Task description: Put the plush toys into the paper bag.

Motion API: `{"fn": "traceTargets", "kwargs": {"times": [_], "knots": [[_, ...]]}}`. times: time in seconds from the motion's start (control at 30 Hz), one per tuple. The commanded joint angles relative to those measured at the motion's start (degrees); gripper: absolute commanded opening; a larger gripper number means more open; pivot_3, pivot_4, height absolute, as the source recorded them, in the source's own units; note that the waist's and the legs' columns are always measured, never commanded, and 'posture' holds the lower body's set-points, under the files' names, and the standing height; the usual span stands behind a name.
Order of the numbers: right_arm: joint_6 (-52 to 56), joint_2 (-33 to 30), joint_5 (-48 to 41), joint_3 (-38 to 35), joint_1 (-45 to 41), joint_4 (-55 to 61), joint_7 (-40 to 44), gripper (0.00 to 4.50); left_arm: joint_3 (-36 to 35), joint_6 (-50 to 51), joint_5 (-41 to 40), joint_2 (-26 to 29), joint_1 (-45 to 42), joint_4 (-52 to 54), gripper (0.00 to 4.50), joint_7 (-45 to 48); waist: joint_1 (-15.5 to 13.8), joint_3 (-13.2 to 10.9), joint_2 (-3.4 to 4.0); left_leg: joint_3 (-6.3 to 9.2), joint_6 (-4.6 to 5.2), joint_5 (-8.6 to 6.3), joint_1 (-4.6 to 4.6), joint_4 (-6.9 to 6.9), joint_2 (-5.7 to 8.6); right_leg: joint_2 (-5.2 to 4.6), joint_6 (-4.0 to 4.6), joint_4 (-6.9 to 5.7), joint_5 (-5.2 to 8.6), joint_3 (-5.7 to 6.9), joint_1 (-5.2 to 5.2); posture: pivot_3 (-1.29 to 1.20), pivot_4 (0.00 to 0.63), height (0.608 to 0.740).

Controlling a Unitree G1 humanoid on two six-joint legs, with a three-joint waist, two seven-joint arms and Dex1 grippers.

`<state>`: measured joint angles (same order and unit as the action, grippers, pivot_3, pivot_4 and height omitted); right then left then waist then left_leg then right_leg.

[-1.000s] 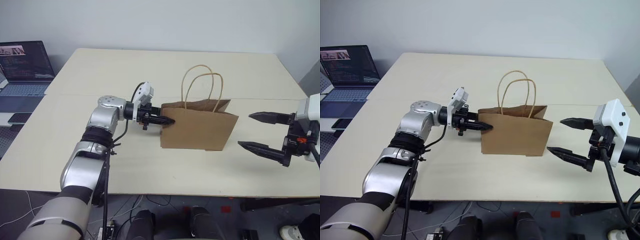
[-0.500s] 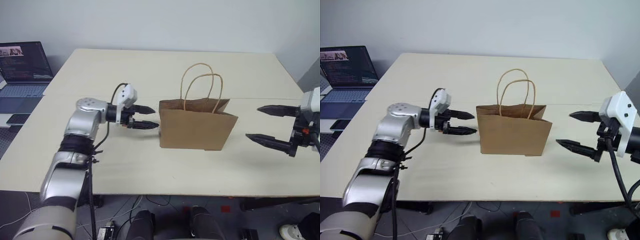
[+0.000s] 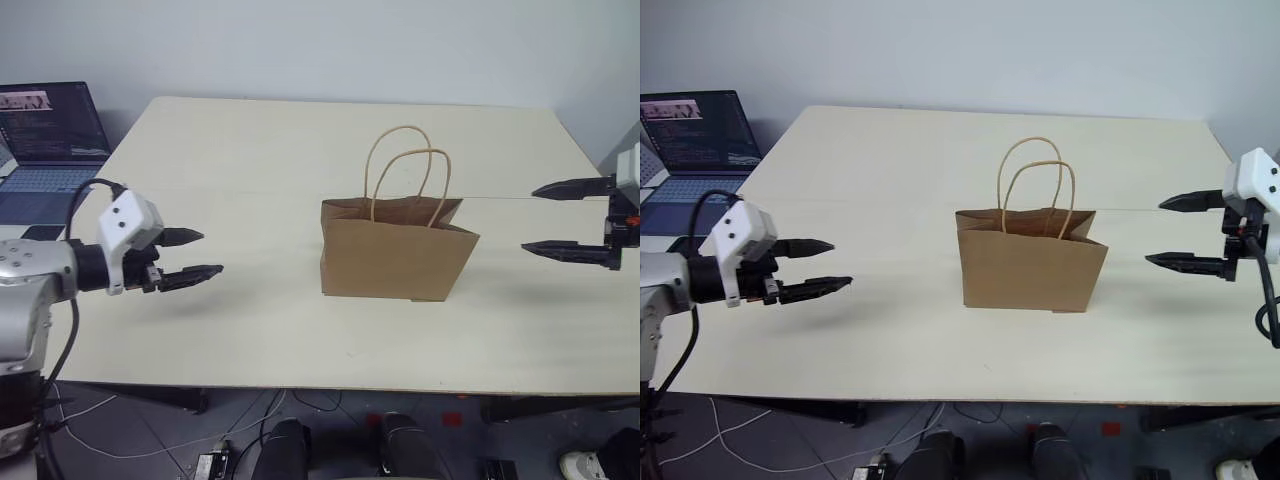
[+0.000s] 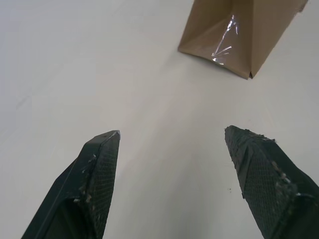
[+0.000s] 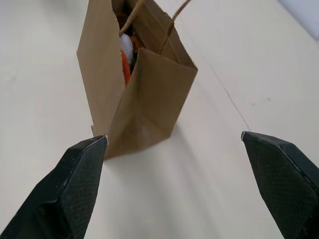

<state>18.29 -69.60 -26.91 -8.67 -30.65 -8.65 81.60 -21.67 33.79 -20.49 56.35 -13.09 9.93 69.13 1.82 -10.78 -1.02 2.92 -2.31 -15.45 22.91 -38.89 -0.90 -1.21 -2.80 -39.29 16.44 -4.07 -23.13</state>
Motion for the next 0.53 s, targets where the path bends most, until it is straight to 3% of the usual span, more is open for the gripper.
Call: {"fn": "traceTargets", "kwargs": {"times": [0.03, 0.53], "knots": [[-1.0, -1.8, 0.9, -0.2, -1.6, -2.0, 3.7, 4.50, -4.3, 0.6, -2.3, 1.8, 1.0, 2.3, 3.58, -1.3, -0.1, 0.0, 0.00, 0.00, 0.00, 0.00, 0.00, 0.02, -0.01, 0.00, 0.00, 0.03, 0.00, 0.01, 0.00, 0.00, 0.150, 0.740], [1.8, -3.5, -0.5, -4.0, 1.2, 0.0, 4.6, 4.50, 3.5, -3.0, -5.4, 4.1, -8.5, -7.5, 3.58, 2.0, 0.0, 0.0, 0.04, -0.10, 0.00, 0.00, 0.00, 0.05, 0.12, 0.02, 0.01, 0.05, -0.01, -0.01, -0.04, 0.00, 0.150, 0.740]]}}
